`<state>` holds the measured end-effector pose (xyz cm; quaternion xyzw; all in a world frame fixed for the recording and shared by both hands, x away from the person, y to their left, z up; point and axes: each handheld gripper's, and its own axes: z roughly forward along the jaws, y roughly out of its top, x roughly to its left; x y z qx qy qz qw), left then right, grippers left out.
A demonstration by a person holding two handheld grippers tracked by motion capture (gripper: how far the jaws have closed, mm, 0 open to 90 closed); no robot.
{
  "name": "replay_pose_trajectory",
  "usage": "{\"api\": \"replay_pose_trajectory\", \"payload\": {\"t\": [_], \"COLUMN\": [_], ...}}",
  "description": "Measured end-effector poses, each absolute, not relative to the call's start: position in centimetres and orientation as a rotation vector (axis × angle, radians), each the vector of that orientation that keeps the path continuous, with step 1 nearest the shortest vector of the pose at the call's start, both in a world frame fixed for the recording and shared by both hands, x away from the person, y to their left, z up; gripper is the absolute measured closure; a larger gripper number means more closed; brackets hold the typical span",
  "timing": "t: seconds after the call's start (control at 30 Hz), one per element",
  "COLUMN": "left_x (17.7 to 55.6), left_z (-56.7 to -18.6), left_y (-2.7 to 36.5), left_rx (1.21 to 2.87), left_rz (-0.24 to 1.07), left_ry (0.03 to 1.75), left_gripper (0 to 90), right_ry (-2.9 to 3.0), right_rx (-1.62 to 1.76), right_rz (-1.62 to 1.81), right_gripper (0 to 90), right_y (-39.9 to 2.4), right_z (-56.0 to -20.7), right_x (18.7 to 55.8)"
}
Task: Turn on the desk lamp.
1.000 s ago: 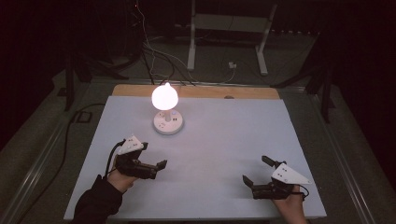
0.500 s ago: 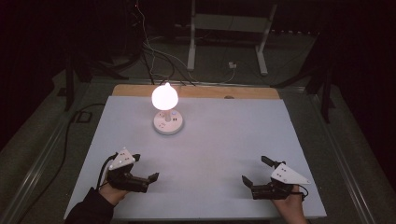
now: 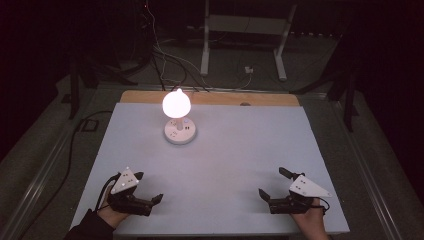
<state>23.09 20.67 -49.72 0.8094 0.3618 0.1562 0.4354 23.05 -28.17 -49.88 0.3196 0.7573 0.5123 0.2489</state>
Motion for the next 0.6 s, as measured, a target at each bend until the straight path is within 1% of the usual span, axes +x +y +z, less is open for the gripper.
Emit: {"api": "replay_pose_trajectory", "payload": {"t": [0.2,0.6], "left_x": [23.3,23.42], "left_z": [-49.76,-49.81], "left_y": [21.04,20.99], "left_rx": [1.968,1.959], "left_rz": [0.401,0.406], "left_ry": [0.912,0.923], "left_gripper": [0.3,0.3], "right_ry": [2.076,2.079], "right_rx": [0.857,0.862], "right_rz": [1.396,1.392], "right_gripper": [0.0,0.0], "right_y": [-27.94,-27.97], "right_z": [-49.86,-49.94], "right_x": [22.97,23.05]}}
